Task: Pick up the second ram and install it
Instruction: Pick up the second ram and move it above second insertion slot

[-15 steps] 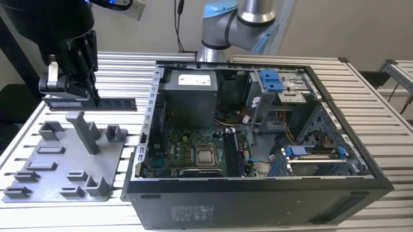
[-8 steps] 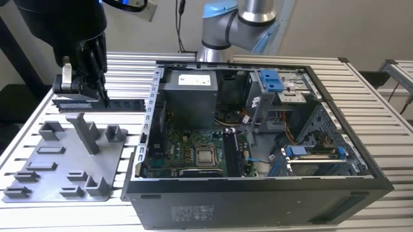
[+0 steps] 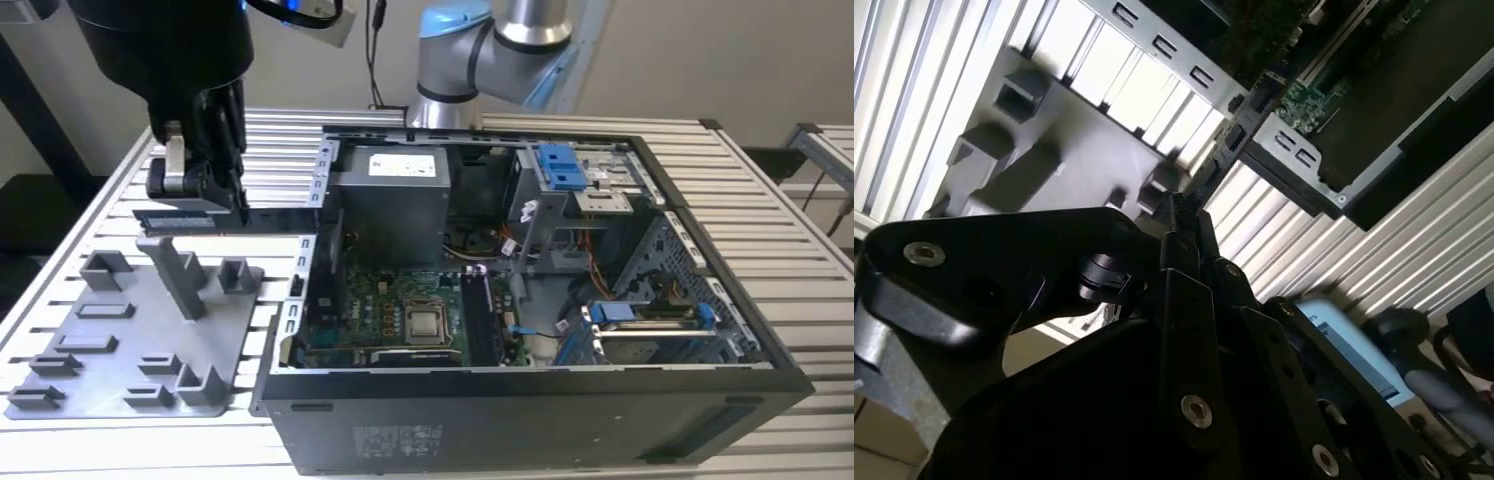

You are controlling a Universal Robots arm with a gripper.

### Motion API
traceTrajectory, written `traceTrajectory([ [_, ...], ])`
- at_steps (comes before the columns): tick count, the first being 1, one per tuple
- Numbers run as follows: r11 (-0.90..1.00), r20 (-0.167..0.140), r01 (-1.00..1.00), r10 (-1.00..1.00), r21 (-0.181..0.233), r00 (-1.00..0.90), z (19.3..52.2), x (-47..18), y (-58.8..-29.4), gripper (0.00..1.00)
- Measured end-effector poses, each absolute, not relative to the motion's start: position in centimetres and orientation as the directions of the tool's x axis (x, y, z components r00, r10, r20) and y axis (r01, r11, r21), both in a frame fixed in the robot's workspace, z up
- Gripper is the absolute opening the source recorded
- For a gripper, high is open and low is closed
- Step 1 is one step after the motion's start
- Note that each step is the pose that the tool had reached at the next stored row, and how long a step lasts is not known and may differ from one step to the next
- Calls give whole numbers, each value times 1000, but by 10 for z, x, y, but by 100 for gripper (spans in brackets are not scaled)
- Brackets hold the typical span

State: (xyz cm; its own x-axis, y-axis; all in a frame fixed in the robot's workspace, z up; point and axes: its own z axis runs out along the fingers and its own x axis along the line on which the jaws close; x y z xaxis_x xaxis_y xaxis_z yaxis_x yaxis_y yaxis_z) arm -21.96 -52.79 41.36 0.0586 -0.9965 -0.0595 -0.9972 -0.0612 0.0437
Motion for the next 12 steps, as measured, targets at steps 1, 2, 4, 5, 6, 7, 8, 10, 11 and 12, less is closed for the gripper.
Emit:
traceTrajectory([
  [1, -63, -59, -997, -996, 44, 60, 414, -218, -528, 14],
  [2, -65, -59, -997, -996, 44, 62, 413, -215, -528, 14],
  [4, -68, -59, -997, -996, 44, 66, 413, -211, -529, 14],
  [5, -70, -59, -997, -996, 44, 68, 413, -209, -529, 14],
  [6, -72, -60, -996, -996, 44, 69, 413, -207, -529, 14],
  [7, -74, -60, -996, -996, 44, 71, 413, -205, -530, 14],
  [8, -76, -59, -996, -996, 44, 73, 412, -203, -530, 14],
  [10, -79, -59, -996, -995, 44, 77, 412, -198, -531, 14],
  [11, -81, -59, -996, -995, 44, 78, 412, -196, -531, 14],
  [12, -83, -60, -996, -995, 44, 80, 412, -195, -531, 14],
])
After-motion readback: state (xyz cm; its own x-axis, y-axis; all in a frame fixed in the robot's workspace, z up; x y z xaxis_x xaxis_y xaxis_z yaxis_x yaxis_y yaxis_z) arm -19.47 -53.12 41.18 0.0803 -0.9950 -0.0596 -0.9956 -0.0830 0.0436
